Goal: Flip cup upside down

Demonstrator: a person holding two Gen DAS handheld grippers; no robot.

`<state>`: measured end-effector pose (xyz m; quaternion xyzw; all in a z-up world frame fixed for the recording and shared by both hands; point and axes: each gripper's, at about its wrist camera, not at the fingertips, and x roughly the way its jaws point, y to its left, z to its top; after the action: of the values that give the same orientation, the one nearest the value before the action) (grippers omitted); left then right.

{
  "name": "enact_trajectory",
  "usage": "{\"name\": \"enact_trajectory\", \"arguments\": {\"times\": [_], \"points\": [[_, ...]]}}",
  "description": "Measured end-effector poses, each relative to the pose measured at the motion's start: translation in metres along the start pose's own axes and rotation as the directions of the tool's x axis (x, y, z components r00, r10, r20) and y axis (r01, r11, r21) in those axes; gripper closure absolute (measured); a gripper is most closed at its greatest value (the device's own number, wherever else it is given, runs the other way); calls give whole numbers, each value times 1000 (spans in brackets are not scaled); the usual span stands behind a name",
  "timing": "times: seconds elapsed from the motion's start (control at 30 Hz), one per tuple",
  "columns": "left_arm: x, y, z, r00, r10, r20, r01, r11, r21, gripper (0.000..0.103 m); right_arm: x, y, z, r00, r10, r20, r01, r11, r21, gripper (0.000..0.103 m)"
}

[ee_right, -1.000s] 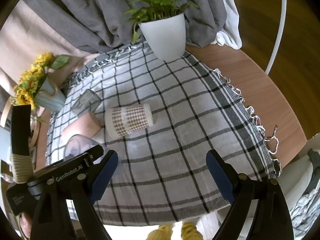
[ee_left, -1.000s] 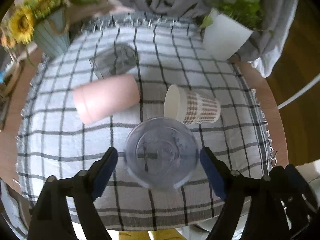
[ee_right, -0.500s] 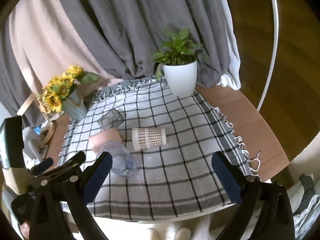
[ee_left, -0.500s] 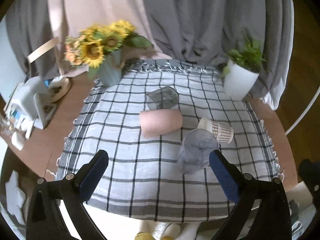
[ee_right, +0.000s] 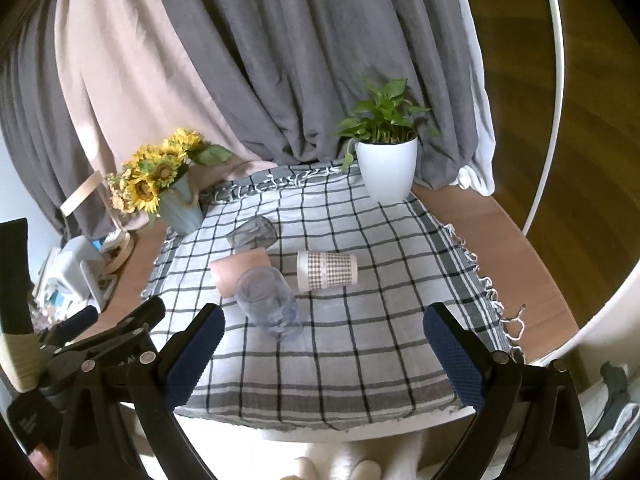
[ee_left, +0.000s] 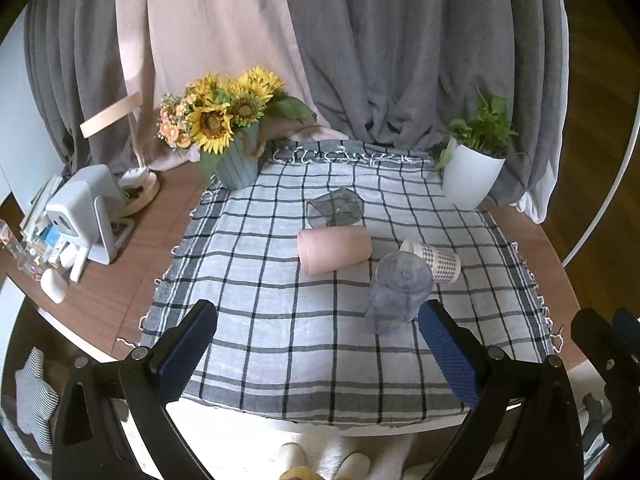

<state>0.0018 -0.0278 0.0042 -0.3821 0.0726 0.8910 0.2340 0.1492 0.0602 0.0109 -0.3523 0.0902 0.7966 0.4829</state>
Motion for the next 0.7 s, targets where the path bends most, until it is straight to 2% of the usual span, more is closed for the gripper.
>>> {"name": "enact_trajectory", "arguments": {"times": [0.7], "points": [[-8, -2, 6, 999, 19, 36, -19, 1000, 21, 0, 1, 6, 1, 1000, -10, 7, 10, 1000, -5, 3]]}}
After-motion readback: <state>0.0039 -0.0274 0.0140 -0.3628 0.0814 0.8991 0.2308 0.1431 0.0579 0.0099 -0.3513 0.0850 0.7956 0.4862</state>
